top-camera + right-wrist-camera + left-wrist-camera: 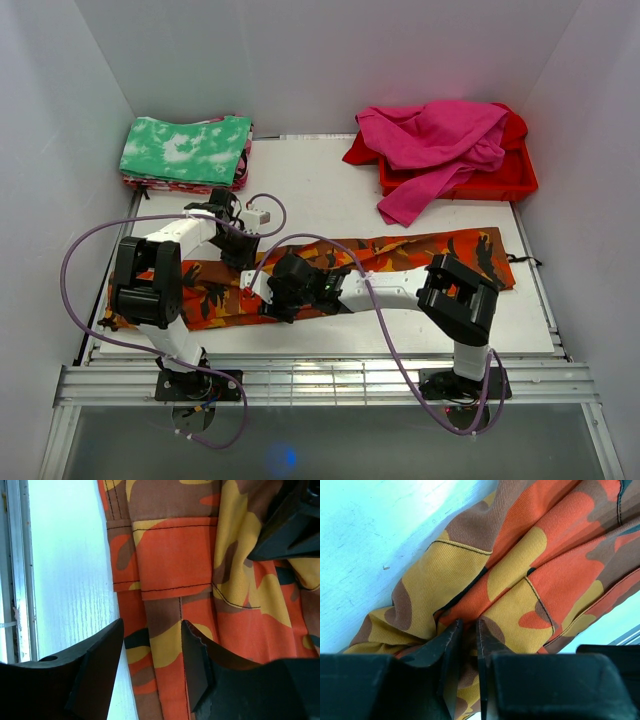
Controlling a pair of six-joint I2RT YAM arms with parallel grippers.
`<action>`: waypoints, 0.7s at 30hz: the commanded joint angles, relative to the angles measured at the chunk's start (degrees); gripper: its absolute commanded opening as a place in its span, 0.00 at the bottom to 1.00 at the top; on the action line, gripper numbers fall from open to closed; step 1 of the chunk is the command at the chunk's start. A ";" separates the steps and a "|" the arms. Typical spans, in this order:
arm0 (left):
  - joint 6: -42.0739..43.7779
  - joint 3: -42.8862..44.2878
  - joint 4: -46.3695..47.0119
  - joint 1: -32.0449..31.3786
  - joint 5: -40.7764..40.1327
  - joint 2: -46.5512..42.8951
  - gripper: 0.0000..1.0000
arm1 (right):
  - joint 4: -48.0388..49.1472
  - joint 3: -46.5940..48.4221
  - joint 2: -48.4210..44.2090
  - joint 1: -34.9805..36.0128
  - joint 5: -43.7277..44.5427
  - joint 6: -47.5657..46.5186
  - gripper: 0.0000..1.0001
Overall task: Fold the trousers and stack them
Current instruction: Fold the trousers
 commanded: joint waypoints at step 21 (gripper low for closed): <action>0.71 12.31 -0.71 0.11 -1.08 3.43 0.47 | 2.91 -3.23 2.00 0.16 -0.20 -2.38 0.08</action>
